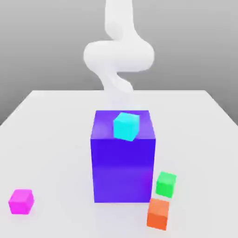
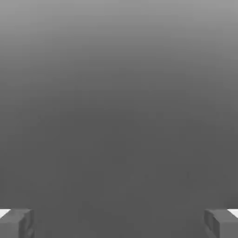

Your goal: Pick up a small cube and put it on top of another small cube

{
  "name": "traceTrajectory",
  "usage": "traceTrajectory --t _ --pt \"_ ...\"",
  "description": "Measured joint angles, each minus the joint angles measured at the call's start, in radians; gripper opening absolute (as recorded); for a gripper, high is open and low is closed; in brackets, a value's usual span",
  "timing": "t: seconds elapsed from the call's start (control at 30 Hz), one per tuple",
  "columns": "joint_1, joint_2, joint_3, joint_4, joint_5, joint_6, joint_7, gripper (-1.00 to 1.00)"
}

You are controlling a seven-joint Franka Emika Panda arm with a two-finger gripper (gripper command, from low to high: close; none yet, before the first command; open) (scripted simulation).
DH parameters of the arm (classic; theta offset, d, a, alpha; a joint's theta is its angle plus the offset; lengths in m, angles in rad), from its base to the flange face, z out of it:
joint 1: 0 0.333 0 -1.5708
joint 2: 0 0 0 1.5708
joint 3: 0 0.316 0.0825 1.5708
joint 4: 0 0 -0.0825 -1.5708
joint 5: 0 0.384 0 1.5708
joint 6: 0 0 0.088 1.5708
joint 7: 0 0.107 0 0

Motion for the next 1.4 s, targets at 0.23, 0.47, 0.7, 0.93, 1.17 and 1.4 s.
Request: traceTrajectory --t 0.23,0.47,0.7,0.93,1.17,1.4 --pt "0.027 0.256 -0.155 -0.036 0.059 0.095 -0.178 0.0" --pt "0.026 0.51 -0.287 -0.07 0.152 0.186 -0.376 0.0" --pt "-0.055 0.768 -0.347 -0.104 0.254 0.275 -0.58 0.0" --pt "-0.157 1.01 -0.351 -0.132 0.293 0.382 -0.729 0.0" --pt "-0.262 1.176 -0.229 -0.094 0.411 0.499 -0.826 -1.0" --pt "-0.226 1.116 -0.276 -0.11 0.36 0.455 -0.789 -1.0"
